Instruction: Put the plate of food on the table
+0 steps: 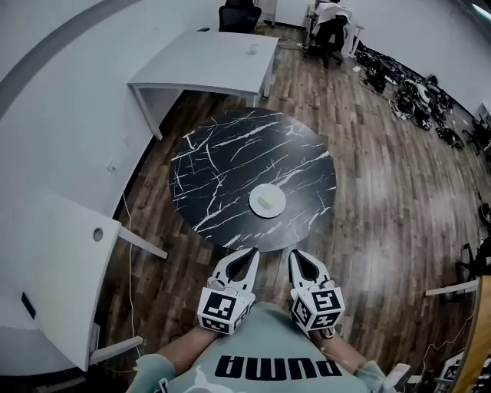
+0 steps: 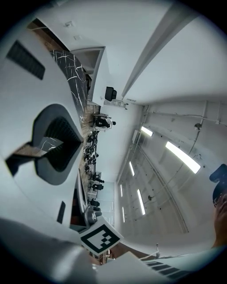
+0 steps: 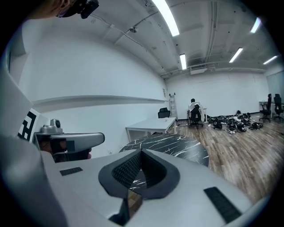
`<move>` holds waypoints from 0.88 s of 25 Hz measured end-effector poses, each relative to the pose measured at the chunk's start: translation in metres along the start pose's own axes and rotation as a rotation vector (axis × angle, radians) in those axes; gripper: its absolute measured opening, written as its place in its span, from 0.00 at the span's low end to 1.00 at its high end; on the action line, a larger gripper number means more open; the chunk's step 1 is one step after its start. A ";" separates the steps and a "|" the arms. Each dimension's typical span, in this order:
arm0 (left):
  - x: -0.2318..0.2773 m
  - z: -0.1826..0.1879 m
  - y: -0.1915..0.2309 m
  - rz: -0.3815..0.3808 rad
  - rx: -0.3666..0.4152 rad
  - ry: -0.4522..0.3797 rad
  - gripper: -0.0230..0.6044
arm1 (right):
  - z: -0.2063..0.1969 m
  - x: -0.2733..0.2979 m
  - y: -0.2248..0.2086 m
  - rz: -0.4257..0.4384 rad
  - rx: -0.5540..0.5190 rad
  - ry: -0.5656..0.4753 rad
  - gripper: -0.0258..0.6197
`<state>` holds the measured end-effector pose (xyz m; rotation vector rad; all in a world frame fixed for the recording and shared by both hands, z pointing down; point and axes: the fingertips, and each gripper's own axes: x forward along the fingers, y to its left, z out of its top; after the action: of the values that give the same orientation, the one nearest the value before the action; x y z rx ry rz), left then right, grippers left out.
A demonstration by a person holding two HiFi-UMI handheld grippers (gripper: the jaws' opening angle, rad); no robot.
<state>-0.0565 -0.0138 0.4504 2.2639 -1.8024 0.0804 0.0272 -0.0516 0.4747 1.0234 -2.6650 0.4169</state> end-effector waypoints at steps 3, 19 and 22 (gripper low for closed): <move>-0.016 -0.002 -0.017 0.047 -0.008 -0.016 0.05 | -0.006 -0.021 0.000 0.036 -0.011 -0.005 0.05; -0.114 -0.047 -0.098 0.213 -0.012 0.030 0.05 | -0.048 -0.121 0.034 0.192 -0.074 -0.027 0.05; -0.125 -0.045 -0.099 0.217 -0.005 0.018 0.05 | -0.048 -0.129 0.041 0.187 -0.081 -0.032 0.05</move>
<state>0.0150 0.1362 0.4538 2.0493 -2.0297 0.1345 0.0984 0.0733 0.4688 0.7676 -2.7923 0.3281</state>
